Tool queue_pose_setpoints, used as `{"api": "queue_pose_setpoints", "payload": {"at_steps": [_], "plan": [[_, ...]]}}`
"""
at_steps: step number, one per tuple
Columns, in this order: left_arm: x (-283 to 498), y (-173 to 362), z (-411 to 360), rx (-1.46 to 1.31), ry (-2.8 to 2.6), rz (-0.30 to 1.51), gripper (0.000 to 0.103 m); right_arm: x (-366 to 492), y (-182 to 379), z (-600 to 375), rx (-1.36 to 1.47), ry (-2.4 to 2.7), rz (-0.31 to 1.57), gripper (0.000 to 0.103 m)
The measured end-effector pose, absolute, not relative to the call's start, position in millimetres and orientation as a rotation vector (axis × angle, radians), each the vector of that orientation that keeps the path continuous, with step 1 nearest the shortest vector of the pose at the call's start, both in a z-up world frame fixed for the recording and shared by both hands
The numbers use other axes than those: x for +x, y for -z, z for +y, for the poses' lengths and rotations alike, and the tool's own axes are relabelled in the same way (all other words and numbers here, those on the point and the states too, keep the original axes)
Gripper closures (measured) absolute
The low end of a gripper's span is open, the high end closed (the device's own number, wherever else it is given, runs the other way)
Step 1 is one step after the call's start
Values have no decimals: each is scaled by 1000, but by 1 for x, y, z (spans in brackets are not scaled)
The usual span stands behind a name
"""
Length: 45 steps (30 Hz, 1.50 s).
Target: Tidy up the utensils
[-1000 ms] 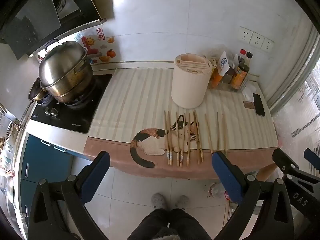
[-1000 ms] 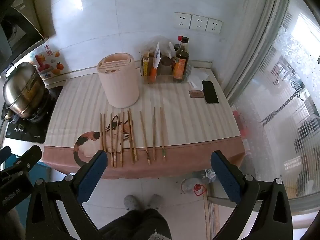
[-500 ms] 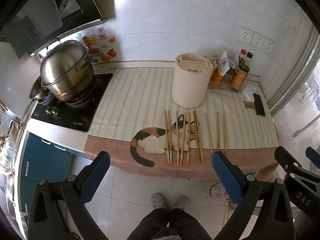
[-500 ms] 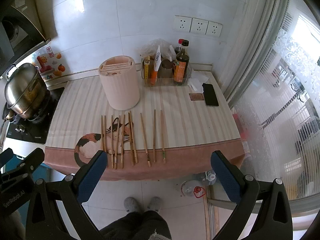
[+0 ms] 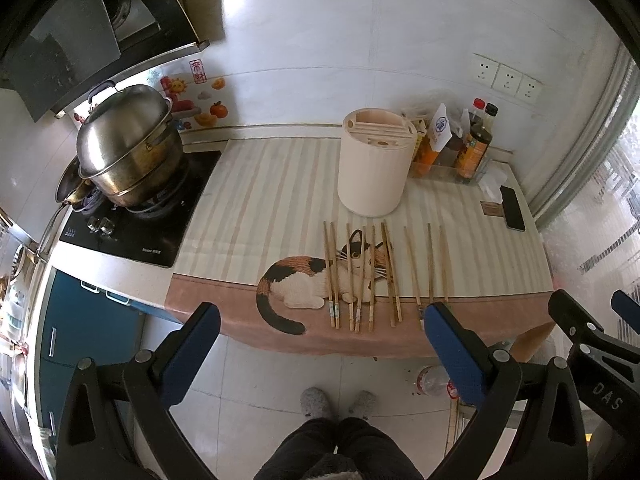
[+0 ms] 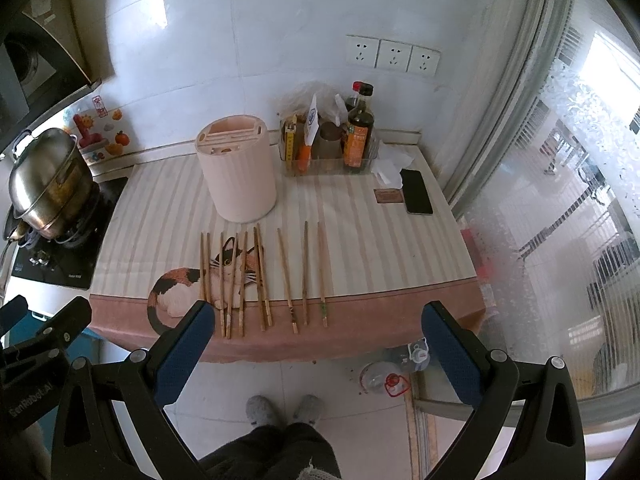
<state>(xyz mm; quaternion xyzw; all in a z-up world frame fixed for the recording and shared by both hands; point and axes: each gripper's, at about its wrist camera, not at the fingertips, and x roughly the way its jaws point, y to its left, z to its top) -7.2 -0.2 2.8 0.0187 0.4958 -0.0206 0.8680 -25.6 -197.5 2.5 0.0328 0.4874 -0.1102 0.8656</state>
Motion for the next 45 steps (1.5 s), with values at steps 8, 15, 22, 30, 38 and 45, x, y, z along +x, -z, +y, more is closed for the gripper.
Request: {"api": "queue_pose_setpoints", "payload": {"at_steps": [8,15,22,30,38,45], "plan": [[-2,0,-5,38,44,1054,0,-26,-2,-198,64,237,1026,0],[-2,1,-5,38,40,1052,0,-26,-1,-197,62,232,1027,0],[-2,2,-2,36,42,1051,0,-25,-1,-195,62,232,1028,0],[-4,2,-1,36,42,1049,0,-25,-1,-195,62,233,1030,0],[-1,2,-1,40,50,1049,0,-26,-1,-195,61,232,1028,0],[1,1,-1,42,47,1048,0,-26,1,-193,58,233,1037,0]]}}
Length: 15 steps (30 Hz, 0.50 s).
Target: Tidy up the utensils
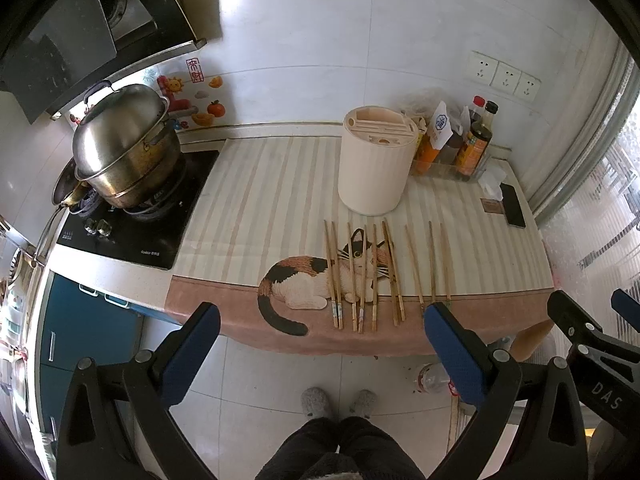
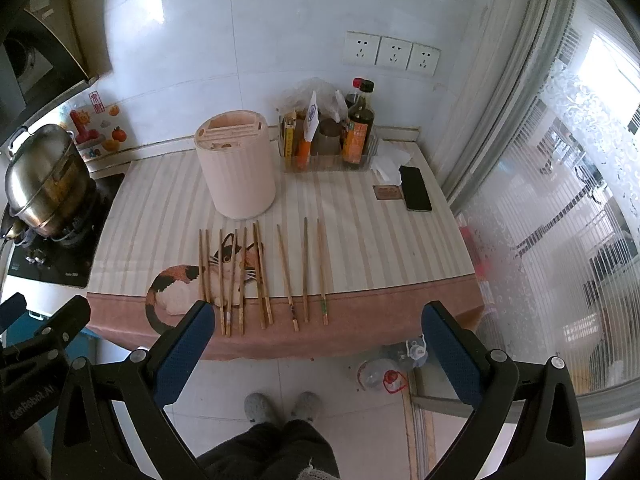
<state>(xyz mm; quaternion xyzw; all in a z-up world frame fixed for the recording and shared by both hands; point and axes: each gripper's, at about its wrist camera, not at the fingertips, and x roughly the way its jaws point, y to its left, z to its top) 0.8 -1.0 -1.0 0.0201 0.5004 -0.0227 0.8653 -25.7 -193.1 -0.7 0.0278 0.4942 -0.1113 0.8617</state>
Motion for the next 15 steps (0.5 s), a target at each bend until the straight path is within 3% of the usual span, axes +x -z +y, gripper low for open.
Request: {"api": "queue_pose_setpoints", "payload": {"at_steps": [15], "plan": [[31,12,10,45,80,1013,0,-10,11,-190,84,251,1051,0]]}}
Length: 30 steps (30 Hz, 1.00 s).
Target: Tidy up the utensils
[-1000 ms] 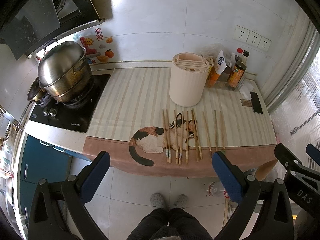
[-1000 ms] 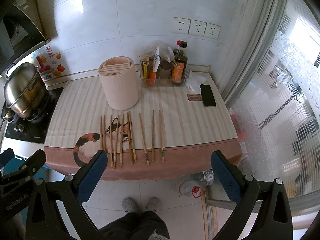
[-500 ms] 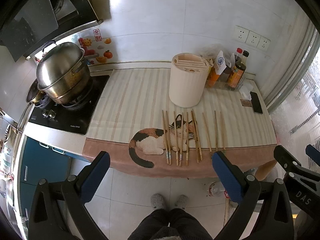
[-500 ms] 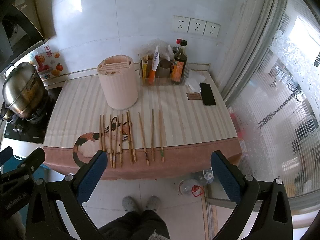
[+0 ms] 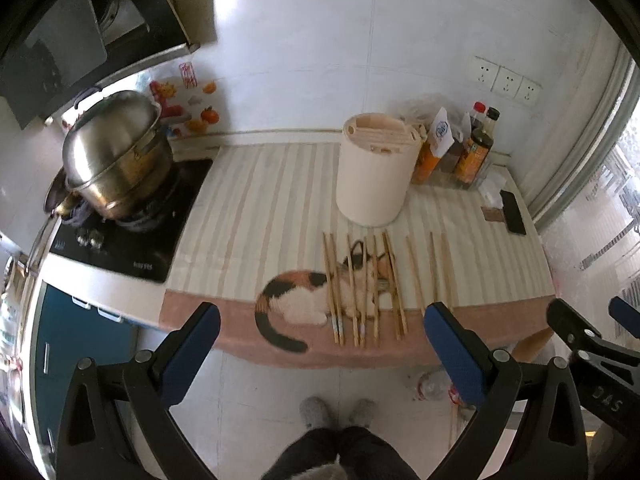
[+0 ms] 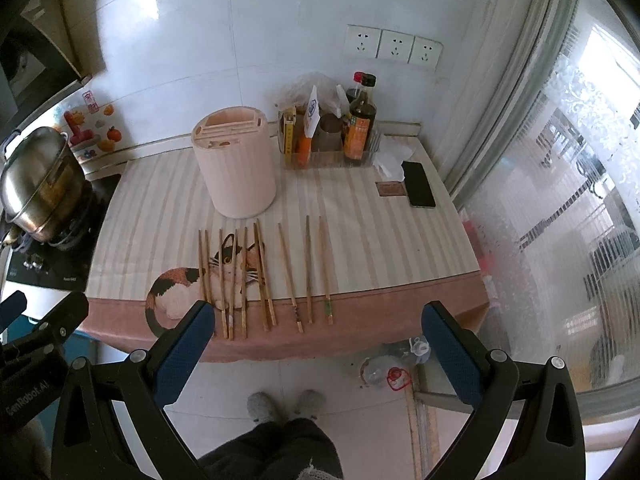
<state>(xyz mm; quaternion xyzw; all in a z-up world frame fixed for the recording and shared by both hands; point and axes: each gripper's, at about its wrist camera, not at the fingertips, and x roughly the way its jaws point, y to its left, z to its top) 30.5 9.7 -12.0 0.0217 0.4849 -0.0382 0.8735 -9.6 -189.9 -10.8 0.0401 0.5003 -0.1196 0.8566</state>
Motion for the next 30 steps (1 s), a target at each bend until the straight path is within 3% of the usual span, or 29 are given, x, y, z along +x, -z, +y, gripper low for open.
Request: {"api": "queue_pose_setpoints", "payload": {"at_steps": [6,12,15,19,21,23,25,27,30], "plan": [[74,39,20,86,38,934,0,12,38,-192,117,308,987,0],[130,108,20,150,-4,1010,0,52,99,-210,154,366,1043,0],[157,152,17,159,-11,1108,0,73,140,-226,201,357,1112,10],[183,214,11,123,-1,1267,1,103,203,-250,275,291,1230,33],[193,243,7,109,1,1347,7,114,228,-258,297,265,1280,42],[199,273,1,101,-5,1426,20,126,253,-265,315,233,1333,56],[205,293,-1,79,-7,1487,41,138,275,-273,331,201,1375,62],[212,312,-3,44,-12,1539,51,148,286,-275,338,177,1407,64],[218,327,-6,36,-27,1563,55,166,299,-276,327,143,1440,65]]}}
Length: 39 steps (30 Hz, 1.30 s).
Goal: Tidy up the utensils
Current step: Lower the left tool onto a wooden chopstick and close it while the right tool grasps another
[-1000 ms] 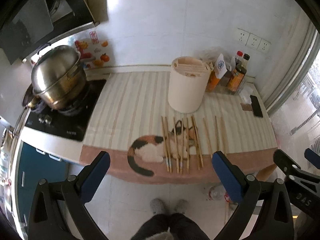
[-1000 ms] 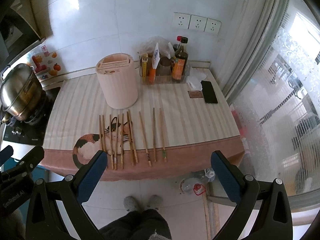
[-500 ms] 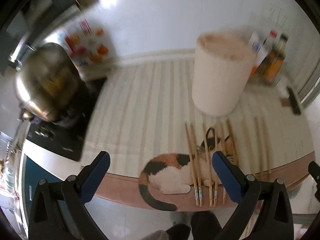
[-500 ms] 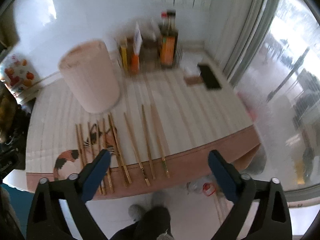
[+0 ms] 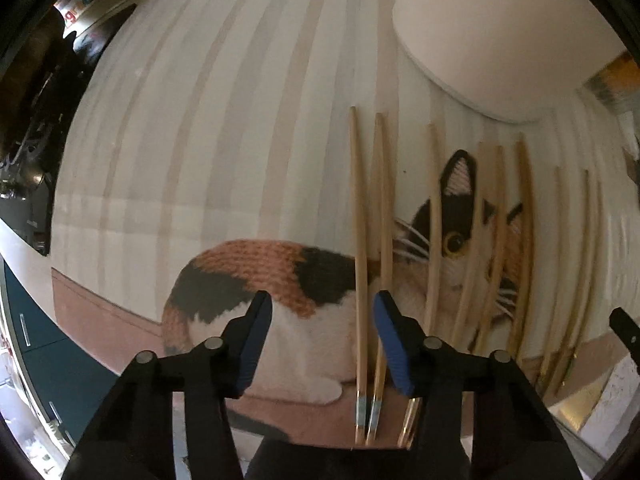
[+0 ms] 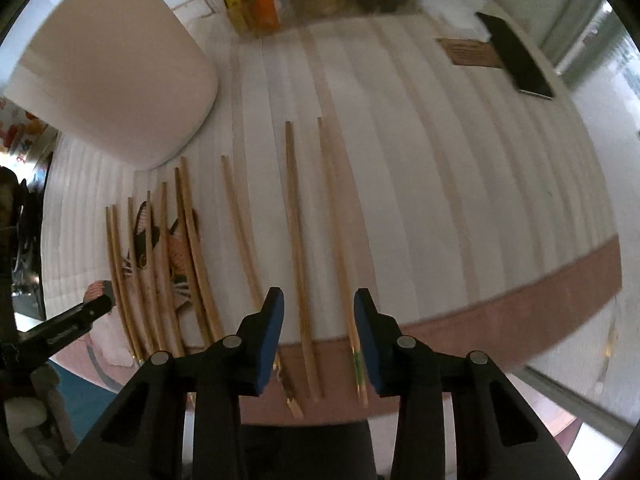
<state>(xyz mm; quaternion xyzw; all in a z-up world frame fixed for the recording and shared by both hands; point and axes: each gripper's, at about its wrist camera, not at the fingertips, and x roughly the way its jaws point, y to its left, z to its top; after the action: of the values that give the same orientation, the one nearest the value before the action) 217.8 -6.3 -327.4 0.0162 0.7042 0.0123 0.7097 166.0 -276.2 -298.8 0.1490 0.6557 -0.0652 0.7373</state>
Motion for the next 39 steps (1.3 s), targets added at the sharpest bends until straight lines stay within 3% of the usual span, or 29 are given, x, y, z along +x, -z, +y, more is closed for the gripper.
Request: {"api": "queue_pose_setpoints", "payload": {"at_steps": [5,7,8,19,21,23,26,39], "plan": [[222,338,-14,38,-17,1574,75,191,311,-275,286,101,1483,65],[222,339,-19,33,11,1572,94,199,314,-274,288,88,1501,65],[224,339,-23,31,34,1576,98,201,316,-275,290,84,1507,65],[248,323,-16,82,97,1575,99,231,344,-255,167,148,1583,65],[254,317,-12,72,106,1578,99,239,350,-250,162,168,1581,69],[257,315,-14,84,109,1573,98,245,358,-243,142,174,1597,89],[249,327,-16,94,108,1564,98,248,362,-235,128,169,1587,95],[243,334,-18,89,91,1552,98,207,368,-205,123,148,1617,95]]}}
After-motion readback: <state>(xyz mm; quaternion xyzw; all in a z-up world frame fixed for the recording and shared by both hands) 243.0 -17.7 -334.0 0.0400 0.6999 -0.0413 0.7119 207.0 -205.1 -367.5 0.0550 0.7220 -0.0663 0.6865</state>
